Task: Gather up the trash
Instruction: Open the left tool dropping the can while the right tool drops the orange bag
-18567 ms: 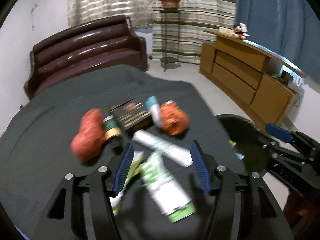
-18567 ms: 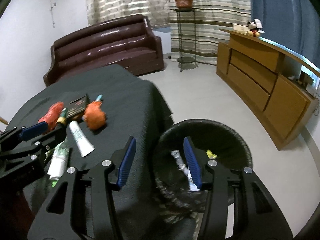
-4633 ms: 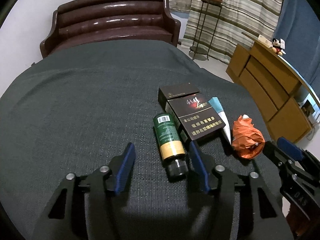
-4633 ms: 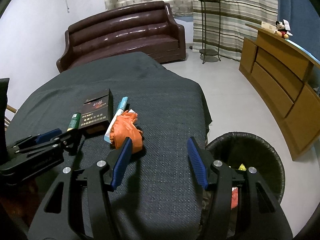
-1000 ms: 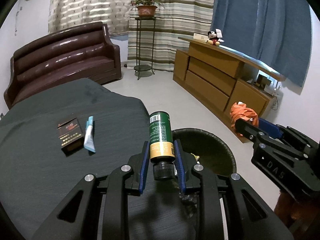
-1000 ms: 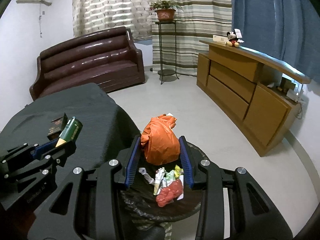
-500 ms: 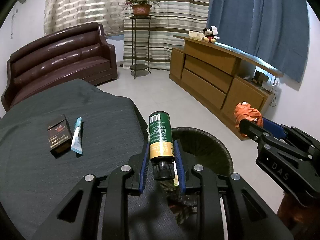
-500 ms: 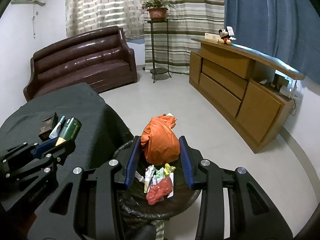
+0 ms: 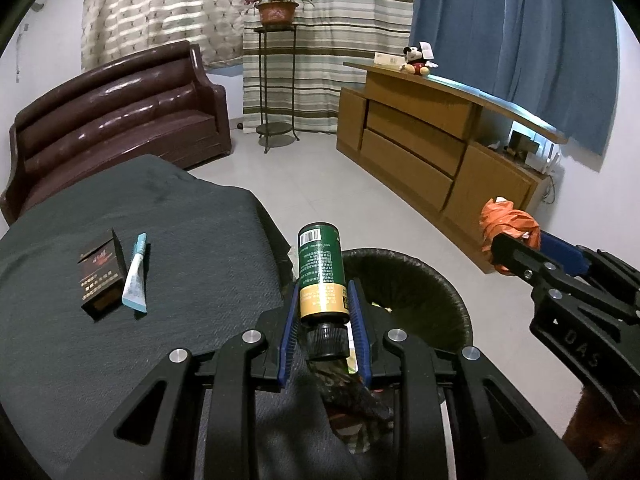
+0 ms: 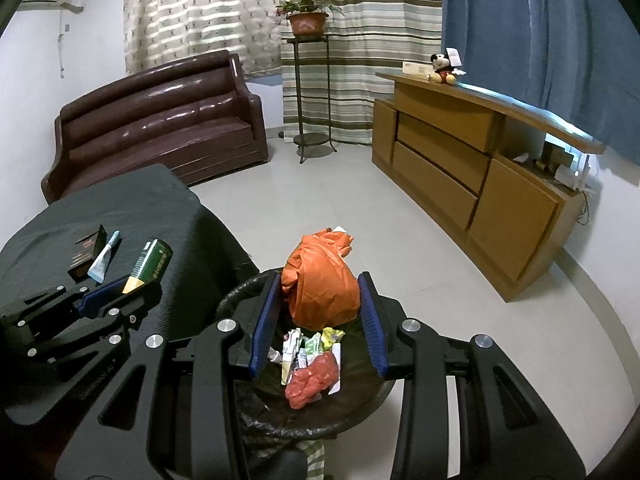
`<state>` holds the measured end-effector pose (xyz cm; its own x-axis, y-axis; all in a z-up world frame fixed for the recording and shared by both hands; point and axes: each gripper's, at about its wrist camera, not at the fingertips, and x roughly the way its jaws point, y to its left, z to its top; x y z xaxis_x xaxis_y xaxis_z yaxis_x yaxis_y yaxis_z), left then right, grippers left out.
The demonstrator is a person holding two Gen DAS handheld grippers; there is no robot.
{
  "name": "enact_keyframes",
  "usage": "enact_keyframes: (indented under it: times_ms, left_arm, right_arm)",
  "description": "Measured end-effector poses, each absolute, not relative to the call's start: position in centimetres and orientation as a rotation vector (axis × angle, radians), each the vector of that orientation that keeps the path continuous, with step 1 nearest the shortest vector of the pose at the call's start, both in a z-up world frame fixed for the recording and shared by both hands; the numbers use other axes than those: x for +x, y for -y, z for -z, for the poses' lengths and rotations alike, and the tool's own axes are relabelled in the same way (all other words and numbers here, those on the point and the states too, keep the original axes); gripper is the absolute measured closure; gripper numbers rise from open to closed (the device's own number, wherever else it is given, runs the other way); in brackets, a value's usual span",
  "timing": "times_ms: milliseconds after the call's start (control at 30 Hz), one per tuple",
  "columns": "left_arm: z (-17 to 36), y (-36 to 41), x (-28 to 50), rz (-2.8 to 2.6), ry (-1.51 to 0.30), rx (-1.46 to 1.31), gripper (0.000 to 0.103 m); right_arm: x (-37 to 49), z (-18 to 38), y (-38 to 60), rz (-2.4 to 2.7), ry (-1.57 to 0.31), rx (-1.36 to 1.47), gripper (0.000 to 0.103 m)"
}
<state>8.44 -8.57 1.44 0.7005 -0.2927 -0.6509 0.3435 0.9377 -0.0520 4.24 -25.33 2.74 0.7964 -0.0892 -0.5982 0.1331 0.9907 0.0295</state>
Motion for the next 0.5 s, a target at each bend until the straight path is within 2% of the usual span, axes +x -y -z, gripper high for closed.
enact_keyframes:
  times_ms: [500]
  left_arm:
    - [-0.9,10.4,9.5,0.363,-0.705,0.105,0.077]
  right_arm:
    - [5.8,-1.3,26.9,0.150,-0.662,0.108,0.065]
